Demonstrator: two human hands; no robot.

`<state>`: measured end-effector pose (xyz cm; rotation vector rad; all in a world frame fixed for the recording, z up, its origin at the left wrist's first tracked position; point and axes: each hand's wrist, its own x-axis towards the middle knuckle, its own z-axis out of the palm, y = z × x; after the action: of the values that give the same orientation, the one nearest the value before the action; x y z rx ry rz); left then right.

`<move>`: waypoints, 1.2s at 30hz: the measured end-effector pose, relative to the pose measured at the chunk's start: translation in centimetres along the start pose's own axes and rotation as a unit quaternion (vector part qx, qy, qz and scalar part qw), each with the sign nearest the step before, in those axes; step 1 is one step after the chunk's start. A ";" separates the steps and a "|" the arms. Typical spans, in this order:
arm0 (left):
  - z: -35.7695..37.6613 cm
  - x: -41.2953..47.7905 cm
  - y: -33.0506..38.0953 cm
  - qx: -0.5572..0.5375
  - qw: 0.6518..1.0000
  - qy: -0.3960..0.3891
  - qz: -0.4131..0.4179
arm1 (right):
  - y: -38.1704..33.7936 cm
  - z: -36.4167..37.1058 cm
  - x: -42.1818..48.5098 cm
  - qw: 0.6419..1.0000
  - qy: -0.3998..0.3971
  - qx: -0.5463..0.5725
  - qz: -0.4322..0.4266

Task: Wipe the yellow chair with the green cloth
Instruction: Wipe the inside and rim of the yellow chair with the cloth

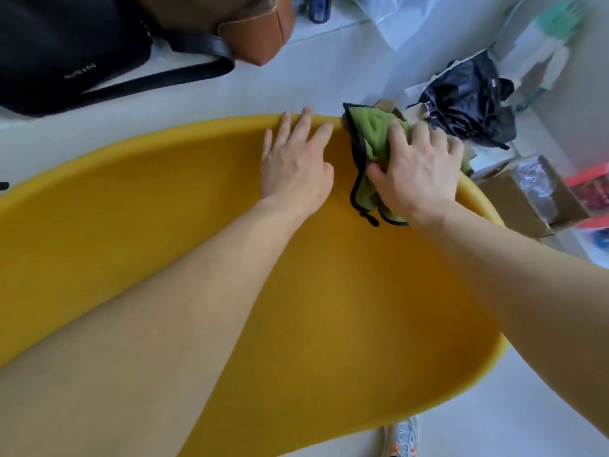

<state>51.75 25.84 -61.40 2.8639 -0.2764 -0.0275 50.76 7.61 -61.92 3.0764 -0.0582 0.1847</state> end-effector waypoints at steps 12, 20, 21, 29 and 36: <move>3.0 -3.8 8.7 -0.064 0.995 -0.067 0.030 | 6.2 -1.1 -5.6 1.000 -0.026 -0.006 0.010; 3.2 -2.9 12.2 -0.110 0.991 0.072 -0.015 | 7.9 -0.9 -0.8 0.980 -0.102 0.148 -0.079; 3.3 -2.8 12.7 -0.109 0.992 0.064 -0.003 | 8.8 -0.6 -2.5 0.982 -0.089 0.160 -0.048; 4.1 -3.9 16.7 -0.110 0.988 0.068 0.083 | 12.1 -0.1 -11.3 0.957 -0.081 0.253 0.117; 4.0 0.5 17.1 -0.014 0.998 0.056 0.010 | 10.9 -0.4 -8.6 0.965 -0.056 0.252 0.053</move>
<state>48.88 8.49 -60.77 2.8222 -0.2790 0.1320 41.73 -2.93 -61.98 3.5924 -0.2133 0.0311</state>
